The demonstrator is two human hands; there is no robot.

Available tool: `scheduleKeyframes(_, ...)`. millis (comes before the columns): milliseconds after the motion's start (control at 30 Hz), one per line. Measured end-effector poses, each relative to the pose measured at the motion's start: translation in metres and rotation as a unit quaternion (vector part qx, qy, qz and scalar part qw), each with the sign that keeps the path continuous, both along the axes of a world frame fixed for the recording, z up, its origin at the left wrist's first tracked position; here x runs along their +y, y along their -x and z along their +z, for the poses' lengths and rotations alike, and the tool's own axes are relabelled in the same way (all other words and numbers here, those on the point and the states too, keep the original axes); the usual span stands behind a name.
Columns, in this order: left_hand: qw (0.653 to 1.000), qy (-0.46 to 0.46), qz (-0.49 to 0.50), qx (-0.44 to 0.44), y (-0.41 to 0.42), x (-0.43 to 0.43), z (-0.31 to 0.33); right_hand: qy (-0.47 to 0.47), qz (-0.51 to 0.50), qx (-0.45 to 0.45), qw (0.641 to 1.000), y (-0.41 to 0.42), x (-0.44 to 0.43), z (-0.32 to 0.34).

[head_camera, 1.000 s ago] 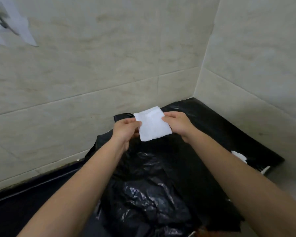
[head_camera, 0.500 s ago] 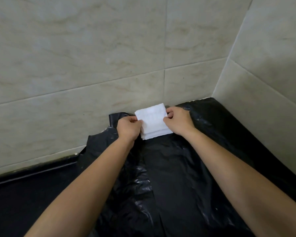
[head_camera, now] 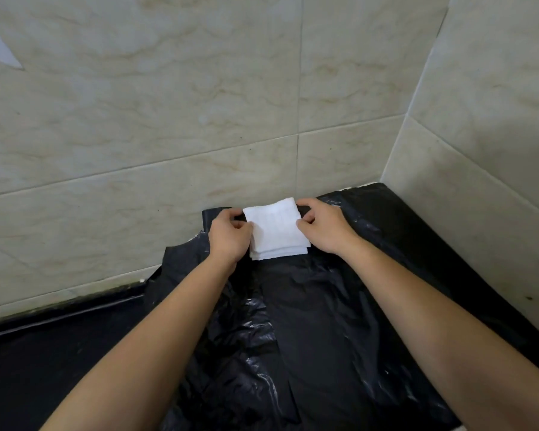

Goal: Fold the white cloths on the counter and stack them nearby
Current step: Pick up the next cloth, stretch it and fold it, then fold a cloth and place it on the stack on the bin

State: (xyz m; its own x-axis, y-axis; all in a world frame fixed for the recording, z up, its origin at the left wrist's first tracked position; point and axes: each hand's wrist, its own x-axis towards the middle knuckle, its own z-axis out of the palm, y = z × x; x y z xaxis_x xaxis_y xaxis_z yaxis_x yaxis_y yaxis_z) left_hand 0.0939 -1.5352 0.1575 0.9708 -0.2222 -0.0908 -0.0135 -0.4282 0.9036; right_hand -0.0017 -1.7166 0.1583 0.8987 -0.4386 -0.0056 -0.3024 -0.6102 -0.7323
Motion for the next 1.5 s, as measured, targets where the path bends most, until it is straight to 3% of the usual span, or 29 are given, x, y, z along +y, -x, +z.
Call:
scheduleKeyframes(133,0.998,0.057,0.011,0.010,-0.003,0.001,0.011,-0.057,-0.048,-0.048,0.996,-0.003,0.000,0.009)
scheduleKeyframes(233,1.000,0.006,-0.016,0.007,-0.005,0.006,0.008,-0.059,-0.024,-0.005,0.998,0.001,0.005,0.010)
scheduleKeyframes(333,0.994,-0.093,-0.052,-0.027,-0.001,0.015,-0.002,0.019,0.031,0.040,0.999,0.008,0.010,0.003)
scheduleKeyframes(467,0.975,-0.131,-0.124,-0.132,0.009,0.021,-0.003,0.066,0.020,0.025,0.997,0.006,0.016,0.004)
scheduleKeyframes(767,0.926,-0.259,-0.263,-0.081,0.017,0.009,-0.002,0.222,0.064,0.163,0.959,0.009,0.024,0.007)
scheduleKeyframes(833,0.929,-0.245,-0.270,-0.066,0.016,0.010,0.007,0.234,0.060,0.181,0.954,0.010,0.028,0.013)
scheduleKeyframes(900,0.947,-0.194,-0.237,-0.098,0.019,0.024,0.025,0.243,0.036,0.151,0.958,0.013,0.031,0.027)
scheduleKeyframes(967,0.948,-0.181,-0.175,-0.196,0.021,0.051,0.042,0.264,0.007,0.072,0.962,0.011,0.036,0.042)
scheduleKeyframes(1067,0.891,-0.237,-0.068,-0.381,0.020,0.112,0.067,0.294,-0.021,-0.082,0.952,-0.006,0.061,0.066)
scheduleKeyframes(1133,0.853,-0.294,0.008,-0.432,0.019,0.161,0.081,0.300,-0.011,-0.145,0.943,-0.023,0.093,0.078)
scheduleKeyframes(1267,0.798,-0.413,0.108,-0.426,0.035,0.272,0.096,0.310,0.071,-0.189,0.929,-0.052,0.193,0.086)
scheduleKeyframes(1500,0.776,-0.498,0.197,-0.332,0.097,0.482,0.088,0.300,0.243,-0.204,0.900,-0.056,0.416,0.086)
